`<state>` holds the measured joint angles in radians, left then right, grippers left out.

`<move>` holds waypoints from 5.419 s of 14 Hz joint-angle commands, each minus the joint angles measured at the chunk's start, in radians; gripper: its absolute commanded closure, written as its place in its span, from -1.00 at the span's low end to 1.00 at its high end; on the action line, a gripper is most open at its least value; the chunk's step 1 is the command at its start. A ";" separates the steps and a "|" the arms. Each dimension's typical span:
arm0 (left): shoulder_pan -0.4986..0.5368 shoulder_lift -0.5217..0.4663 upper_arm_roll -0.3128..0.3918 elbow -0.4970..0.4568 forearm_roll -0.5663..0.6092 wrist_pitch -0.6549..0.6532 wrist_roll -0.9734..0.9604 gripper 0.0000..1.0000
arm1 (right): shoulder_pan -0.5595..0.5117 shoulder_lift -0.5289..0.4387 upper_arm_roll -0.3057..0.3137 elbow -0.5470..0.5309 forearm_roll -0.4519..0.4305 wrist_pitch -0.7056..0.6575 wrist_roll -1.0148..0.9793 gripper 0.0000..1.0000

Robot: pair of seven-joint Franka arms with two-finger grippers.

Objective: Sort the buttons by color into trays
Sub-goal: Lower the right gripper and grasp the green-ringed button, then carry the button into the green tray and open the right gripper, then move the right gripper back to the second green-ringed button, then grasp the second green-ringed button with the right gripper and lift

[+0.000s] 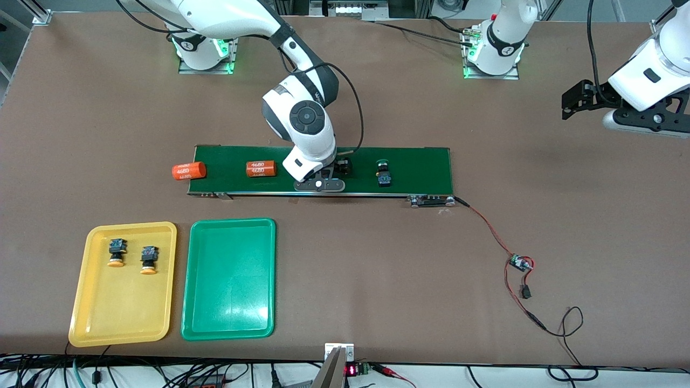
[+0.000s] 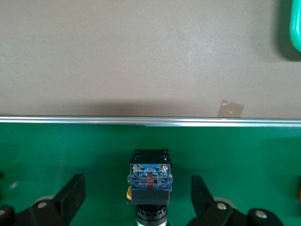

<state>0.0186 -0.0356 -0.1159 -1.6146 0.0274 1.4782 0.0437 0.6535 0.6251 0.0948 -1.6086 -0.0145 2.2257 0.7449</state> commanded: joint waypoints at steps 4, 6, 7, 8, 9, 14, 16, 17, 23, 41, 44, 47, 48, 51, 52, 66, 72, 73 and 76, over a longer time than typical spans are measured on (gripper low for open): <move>-0.002 0.002 -0.018 0.028 -0.008 -0.021 -0.008 -1.00 | -0.003 -0.004 0.000 -0.054 -0.009 -0.008 0.001 -0.55; 0.000 0.005 -0.018 0.028 -0.003 -0.018 -0.008 -1.00 | -0.005 -0.011 0.000 -0.054 -0.007 -0.030 0.001 0.14; 0.003 0.005 -0.016 0.028 -0.003 -0.018 -0.007 -1.00 | -0.008 -0.016 0.000 -0.048 -0.004 -0.044 -0.004 0.38; 0.004 0.005 -0.016 0.028 -0.001 -0.016 -0.007 -1.00 | -0.015 -0.030 0.000 -0.047 0.002 -0.046 -0.007 0.52; 0.004 0.005 -0.016 0.028 -0.001 -0.016 -0.007 -1.00 | -0.023 -0.036 0.000 -0.047 0.005 -0.047 -0.007 0.61; 0.003 0.005 -0.019 0.030 -0.001 -0.019 -0.008 -1.00 | -0.136 -0.058 -0.003 0.042 -0.005 -0.052 -0.012 0.71; 0.003 0.003 -0.019 0.030 -0.001 -0.021 -0.008 -1.00 | -0.228 -0.045 -0.003 0.084 -0.005 -0.052 -0.038 0.71; 0.003 0.003 -0.019 0.030 -0.001 -0.021 -0.008 -1.00 | -0.248 -0.024 -0.007 0.113 -0.005 -0.054 -0.061 0.71; 0.003 0.003 -0.019 0.030 -0.004 -0.022 -0.008 -1.00 | -0.390 0.073 -0.082 0.144 -0.005 -0.023 -0.419 0.71; 0.001 0.005 -0.018 0.047 -0.004 -0.049 -0.005 -1.00 | -0.355 0.016 -0.084 0.156 0.074 -0.094 -0.487 -1.00; 0.001 0.005 -0.018 0.047 -0.004 -0.050 0.002 -1.00 | -0.275 -0.054 -0.083 0.090 0.074 -0.129 -0.412 -1.00; 0.003 0.005 -0.018 0.047 -0.004 -0.050 0.002 -1.00 | -0.159 -0.108 -0.082 0.015 0.076 -0.127 -0.320 -1.00; 0.003 0.005 -0.018 0.047 -0.004 -0.050 0.002 -1.00 | -0.117 -0.111 -0.082 0.010 0.077 -0.132 -0.299 -1.00; 0.003 0.005 -0.018 0.047 -0.003 -0.050 0.001 -1.00 | -0.010 -0.101 -0.081 0.009 0.077 -0.121 -0.120 -1.00; 0.003 0.005 -0.018 0.047 -0.003 -0.050 0.001 -1.00 | 0.015 -0.099 -0.081 0.010 0.077 -0.120 -0.074 -1.00; 0.003 0.005 -0.018 0.047 -0.004 -0.050 0.001 -1.00 | 0.097 0.021 -0.081 0.009 0.079 -0.063 -0.029 -1.00; 0.004 0.005 -0.016 0.047 -0.004 -0.050 0.001 -1.00 | 0.080 0.008 -0.081 -0.014 0.080 -0.075 -0.022 0.65; 0.004 0.005 -0.016 0.047 -0.004 -0.050 0.001 -1.00 | 0.074 0.004 -0.081 -0.008 0.080 -0.075 -0.012 0.76; 0.006 0.005 -0.016 0.047 -0.004 -0.050 0.002 -1.00 | 0.029 -0.005 -0.082 0.028 0.076 -0.061 -0.009 0.79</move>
<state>0.0210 -0.0352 -0.1318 -1.5915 0.0275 1.4497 0.0434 0.7227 0.6414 0.0075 -1.5926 0.0537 2.1582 0.7248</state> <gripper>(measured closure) 0.000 0.670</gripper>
